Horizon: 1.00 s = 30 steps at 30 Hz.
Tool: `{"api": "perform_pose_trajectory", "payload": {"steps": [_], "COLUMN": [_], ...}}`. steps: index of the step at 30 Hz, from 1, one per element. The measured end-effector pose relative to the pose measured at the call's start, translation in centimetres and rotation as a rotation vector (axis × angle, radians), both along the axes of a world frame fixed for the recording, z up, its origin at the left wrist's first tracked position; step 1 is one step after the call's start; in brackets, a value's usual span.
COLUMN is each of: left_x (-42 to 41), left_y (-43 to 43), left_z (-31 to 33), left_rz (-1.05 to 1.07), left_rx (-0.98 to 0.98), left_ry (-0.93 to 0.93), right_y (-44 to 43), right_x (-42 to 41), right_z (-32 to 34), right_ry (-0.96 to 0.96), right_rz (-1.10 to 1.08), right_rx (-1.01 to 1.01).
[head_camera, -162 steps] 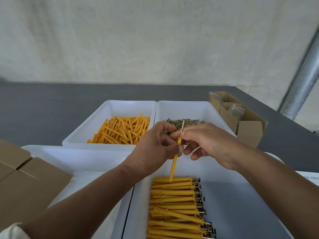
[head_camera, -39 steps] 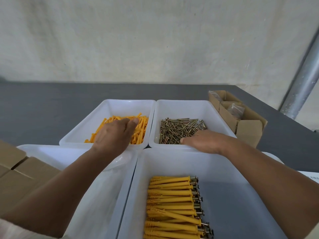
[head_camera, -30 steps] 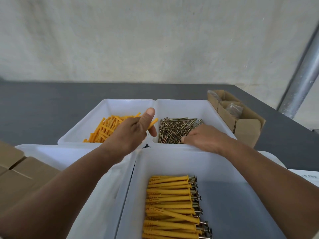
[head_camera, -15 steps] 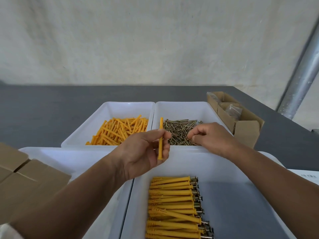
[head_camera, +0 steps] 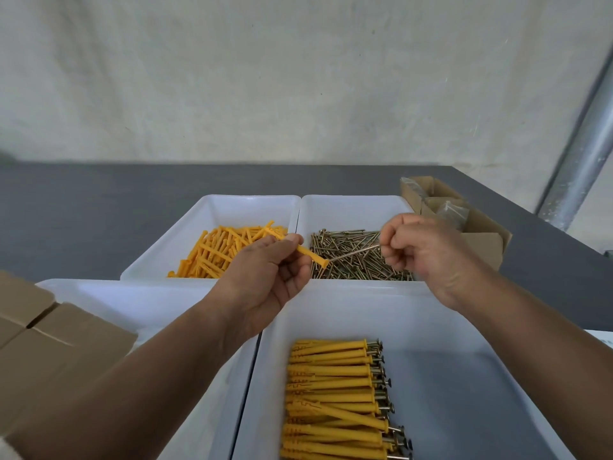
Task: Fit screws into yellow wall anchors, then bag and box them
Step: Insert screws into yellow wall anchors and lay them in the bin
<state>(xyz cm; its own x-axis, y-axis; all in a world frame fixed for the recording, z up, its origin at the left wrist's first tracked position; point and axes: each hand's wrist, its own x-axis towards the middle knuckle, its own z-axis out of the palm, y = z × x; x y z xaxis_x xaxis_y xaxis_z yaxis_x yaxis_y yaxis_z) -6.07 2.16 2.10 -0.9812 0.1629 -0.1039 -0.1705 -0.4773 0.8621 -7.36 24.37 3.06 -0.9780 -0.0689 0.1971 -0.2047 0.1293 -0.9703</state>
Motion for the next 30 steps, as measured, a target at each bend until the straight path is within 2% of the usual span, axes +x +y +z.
{"api": "perform_pose_trajectory", "payload": {"steps": [3,12,19,30], "left_x": [-0.19,-0.57,-0.56,-0.28], "left_y": [0.09,0.08,0.17,0.34], "left_z": [-0.12,-0.43,-0.39,-0.26], "left_rz": [0.020,0.054,0.109,0.072], "left_rx": [0.023,0.082,0.146,0.107], "left_ry": [-0.055,-0.117,-0.093,-0.017], "right_y": [0.11,-0.26,-0.26,-0.82], "right_x": [0.24,0.22,0.15,0.78], "right_z": [0.33,0.21,0.20,0.31], "right_ry": [0.006,0.010,0.013,-0.056], "right_rz": [-0.008,-0.043,-0.099,-0.007], "right_rx": [-0.090,-0.009,-0.040,0.144]}}
